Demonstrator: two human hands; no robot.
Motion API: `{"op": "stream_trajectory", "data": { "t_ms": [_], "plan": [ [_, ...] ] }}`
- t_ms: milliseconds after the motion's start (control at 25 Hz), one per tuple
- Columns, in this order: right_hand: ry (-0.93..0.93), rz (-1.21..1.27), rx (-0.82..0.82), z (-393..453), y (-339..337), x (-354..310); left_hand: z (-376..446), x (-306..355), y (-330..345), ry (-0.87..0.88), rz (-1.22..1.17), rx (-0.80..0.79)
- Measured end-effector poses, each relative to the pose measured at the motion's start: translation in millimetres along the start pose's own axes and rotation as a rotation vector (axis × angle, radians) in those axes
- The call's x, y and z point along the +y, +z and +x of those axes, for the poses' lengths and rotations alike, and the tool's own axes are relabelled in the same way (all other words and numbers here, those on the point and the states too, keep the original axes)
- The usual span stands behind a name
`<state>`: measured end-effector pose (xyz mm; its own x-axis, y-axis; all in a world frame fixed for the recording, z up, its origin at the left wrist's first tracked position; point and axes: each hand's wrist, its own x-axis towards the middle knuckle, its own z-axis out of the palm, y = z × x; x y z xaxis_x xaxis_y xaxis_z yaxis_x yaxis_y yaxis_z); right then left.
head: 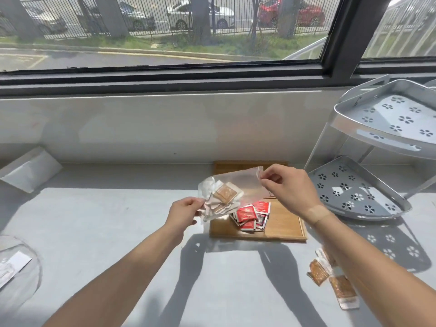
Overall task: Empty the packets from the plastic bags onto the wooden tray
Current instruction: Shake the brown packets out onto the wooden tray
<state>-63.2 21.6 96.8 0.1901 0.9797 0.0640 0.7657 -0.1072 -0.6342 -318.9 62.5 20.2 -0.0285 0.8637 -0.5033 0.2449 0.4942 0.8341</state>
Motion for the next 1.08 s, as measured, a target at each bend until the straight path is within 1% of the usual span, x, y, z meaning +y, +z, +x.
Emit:
{"op": "stream_trajectory", "data": {
  "t_ms": [120, 320, 440, 520, 760, 960, 1080],
  "plan": [
    [0.1, -0.002, -0.008, 30.6, 15.1, 27.9, 31.3, 32.3, 4.0, 0.066, 0.128, 0.017],
    [0.299, 0.101, -0.005, 74.6, 46.8, 67.8, 77.3, 84.1, 20.7, 0.192, 0.32, 0.034],
    [0.457, 0.204, -0.015, 91.7, 66.8, 86.0, 99.1, 109.5, 31.9, 0.214, 0.417, 0.031],
    [0.53, 0.269, -0.023, 97.2, 78.5, 96.0, 108.5, 120.2, 40.4, 0.223, 0.475, 0.033],
    [0.639, 0.464, -0.008, 101.3, 98.1, 99.4, 116.3, 151.8, 54.5, 0.328, 0.63, 0.016],
    [0.688, 0.661, -0.037, 103.9, 107.7, 84.9, 105.2, 184.1, 55.2, 0.446, 0.765, 0.028],
    [0.721, 0.797, -0.07, 104.7, 109.2, 73.3, 96.1, 199.0, 55.9, 0.523, 0.804, 0.031]
  ]
}}
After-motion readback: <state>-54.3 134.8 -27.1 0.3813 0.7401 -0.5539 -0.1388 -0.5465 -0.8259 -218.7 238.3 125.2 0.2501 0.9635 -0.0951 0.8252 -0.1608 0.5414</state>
